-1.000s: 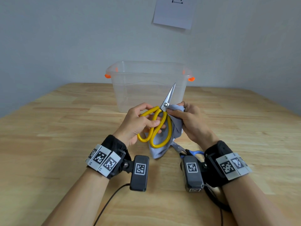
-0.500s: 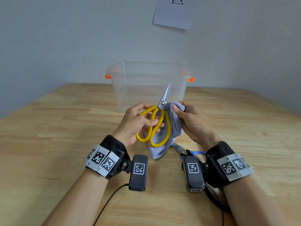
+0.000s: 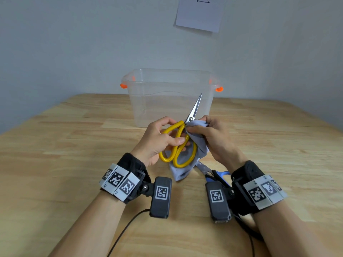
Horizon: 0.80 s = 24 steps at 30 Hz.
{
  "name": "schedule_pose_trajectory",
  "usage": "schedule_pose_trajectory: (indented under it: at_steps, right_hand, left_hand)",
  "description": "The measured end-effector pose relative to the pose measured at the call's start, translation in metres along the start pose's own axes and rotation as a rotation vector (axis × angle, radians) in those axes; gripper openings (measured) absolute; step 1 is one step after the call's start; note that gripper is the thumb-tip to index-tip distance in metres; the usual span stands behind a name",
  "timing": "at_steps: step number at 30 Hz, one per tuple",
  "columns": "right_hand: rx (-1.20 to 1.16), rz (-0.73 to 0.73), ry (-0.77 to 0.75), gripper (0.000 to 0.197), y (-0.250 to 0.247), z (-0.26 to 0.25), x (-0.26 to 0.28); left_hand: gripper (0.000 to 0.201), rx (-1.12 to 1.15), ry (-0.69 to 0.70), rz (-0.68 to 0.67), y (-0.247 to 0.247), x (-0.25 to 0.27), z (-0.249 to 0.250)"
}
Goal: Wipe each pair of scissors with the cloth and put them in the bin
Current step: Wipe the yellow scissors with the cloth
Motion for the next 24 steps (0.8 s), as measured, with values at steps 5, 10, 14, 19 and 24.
schedule_pose_trajectory:
  at_steps: [5, 10, 14, 19, 24]
  right_hand:
    - [-0.071, 0.019, 0.017, 0.016, 0.001, 0.0, 0.001]
    - [-0.182, 0.041, 0.067, 0.025, -0.001, 0.004, 0.001]
    - [-0.245, 0.064, 0.096, 0.013, -0.002, 0.007, 0.0]
    - [-0.285, 0.115, 0.147, 0.019, -0.006, 0.013, -0.002]
    - [-0.293, 0.148, 0.119, 0.011, -0.012, 0.01, -0.004]
  left_hand:
    - [0.031, -0.003, 0.005, 0.005, -0.001, 0.0, 0.0]
    - [0.032, 0.036, -0.005, -0.024, 0.0, 0.0, -0.001]
    - [0.031, 0.044, -0.006, -0.037, 0.0, 0.001, 0.0]
    - [0.029, 0.084, -0.009, -0.052, 0.0, 0.0, -0.001]
    - [0.029, 0.132, 0.008, -0.076, -0.002, 0.0, 0.004]
Point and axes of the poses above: each hand's wrist, its own x-axis away from the middle knuckle, its own y-axis out of the palm, z = x × y, the point moved 5 cm from there along -x, towards the middle knuckle, and after that the axes turned 9 degrees about -y, right-handed, at the moved point
